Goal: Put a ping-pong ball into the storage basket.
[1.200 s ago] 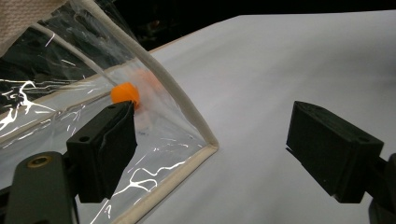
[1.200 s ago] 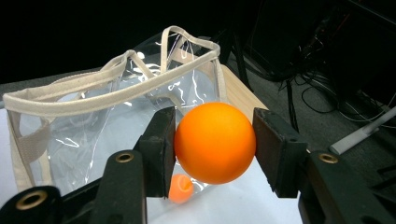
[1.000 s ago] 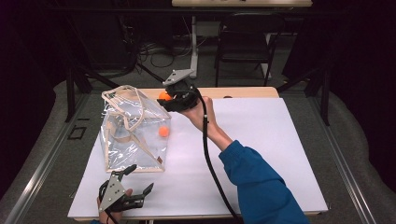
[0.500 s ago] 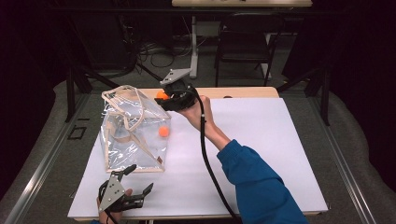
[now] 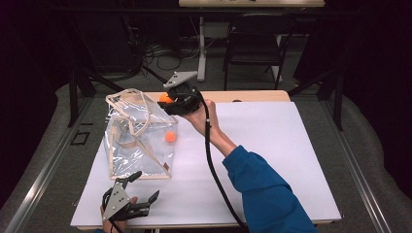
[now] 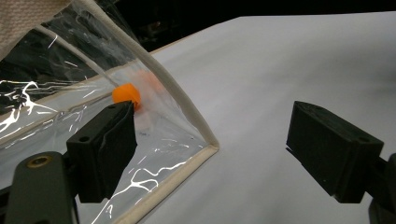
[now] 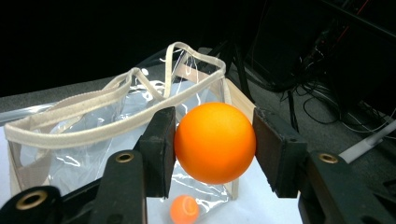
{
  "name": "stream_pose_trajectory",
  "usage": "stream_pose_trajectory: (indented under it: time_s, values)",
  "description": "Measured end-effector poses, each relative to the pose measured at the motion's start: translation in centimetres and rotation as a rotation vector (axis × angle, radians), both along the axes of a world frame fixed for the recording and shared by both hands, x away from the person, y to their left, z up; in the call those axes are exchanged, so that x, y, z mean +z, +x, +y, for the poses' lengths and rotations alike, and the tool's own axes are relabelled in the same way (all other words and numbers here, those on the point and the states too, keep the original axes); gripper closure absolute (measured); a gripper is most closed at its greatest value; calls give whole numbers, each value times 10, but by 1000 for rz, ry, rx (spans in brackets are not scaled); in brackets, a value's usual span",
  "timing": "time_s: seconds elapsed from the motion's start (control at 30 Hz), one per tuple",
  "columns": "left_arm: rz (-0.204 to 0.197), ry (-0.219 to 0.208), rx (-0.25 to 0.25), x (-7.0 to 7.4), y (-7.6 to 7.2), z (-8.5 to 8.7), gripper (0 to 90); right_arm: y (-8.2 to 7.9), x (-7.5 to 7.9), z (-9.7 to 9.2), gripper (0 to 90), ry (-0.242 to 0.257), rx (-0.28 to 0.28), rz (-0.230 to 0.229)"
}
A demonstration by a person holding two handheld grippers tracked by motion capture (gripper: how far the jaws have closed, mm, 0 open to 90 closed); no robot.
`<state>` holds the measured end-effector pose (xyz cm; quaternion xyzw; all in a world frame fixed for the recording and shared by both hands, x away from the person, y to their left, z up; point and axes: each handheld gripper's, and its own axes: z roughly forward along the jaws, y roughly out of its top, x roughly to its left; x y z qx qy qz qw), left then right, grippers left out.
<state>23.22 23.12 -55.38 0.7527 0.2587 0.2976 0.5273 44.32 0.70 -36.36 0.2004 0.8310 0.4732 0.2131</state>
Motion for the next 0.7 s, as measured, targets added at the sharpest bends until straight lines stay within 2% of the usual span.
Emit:
stream_pose_trajectory:
  time_s: [0.7]
  values:
    - [-1,-3,3,0,-1,1,158,-1,1,16,508,24,17,-19]
